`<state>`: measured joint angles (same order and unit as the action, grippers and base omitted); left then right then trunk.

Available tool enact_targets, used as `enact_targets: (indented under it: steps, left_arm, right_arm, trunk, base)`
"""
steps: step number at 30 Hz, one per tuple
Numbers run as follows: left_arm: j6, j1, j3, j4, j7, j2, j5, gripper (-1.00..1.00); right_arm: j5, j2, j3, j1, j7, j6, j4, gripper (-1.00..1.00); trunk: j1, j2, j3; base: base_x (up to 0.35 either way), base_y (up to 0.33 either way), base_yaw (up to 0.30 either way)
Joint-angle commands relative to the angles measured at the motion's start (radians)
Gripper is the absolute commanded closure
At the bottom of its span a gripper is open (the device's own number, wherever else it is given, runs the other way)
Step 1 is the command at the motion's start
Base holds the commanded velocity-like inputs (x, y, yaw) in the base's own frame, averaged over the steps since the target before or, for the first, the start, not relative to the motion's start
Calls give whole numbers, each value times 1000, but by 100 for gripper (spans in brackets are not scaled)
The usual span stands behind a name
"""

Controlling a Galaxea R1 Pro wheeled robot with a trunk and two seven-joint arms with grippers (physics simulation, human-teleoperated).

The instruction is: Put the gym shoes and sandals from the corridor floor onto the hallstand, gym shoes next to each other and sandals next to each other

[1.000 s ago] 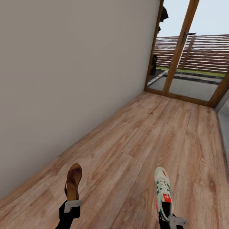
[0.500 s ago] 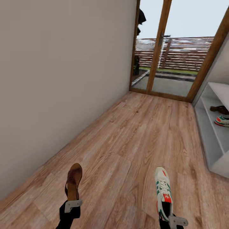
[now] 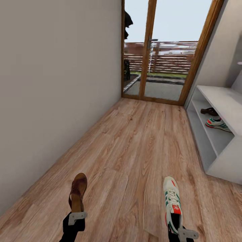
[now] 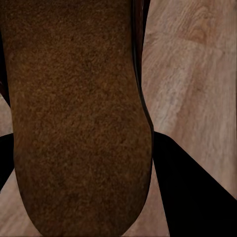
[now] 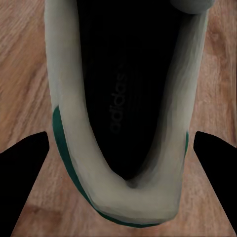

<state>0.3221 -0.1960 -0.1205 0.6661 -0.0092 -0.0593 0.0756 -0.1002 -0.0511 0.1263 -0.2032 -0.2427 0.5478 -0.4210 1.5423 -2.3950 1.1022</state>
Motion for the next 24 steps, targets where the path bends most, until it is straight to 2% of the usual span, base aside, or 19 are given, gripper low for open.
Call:
enact_targets:
  steps: [1,24]
  left_arm:
    - [3,0,-5,0,0,-1,10,100]
    - [3,0,-4,3,0,-2,10,100]
  right_arm:
    - [-10,-1,9,-1,-4,4,1,100]
    - [-8,-1,8,-1,-6,4,-1,100]
  trunk:
    - [0,0,0]
    - [0,0,-12]
  base:
    - [307,150,-300]
    - [309,154,-300]
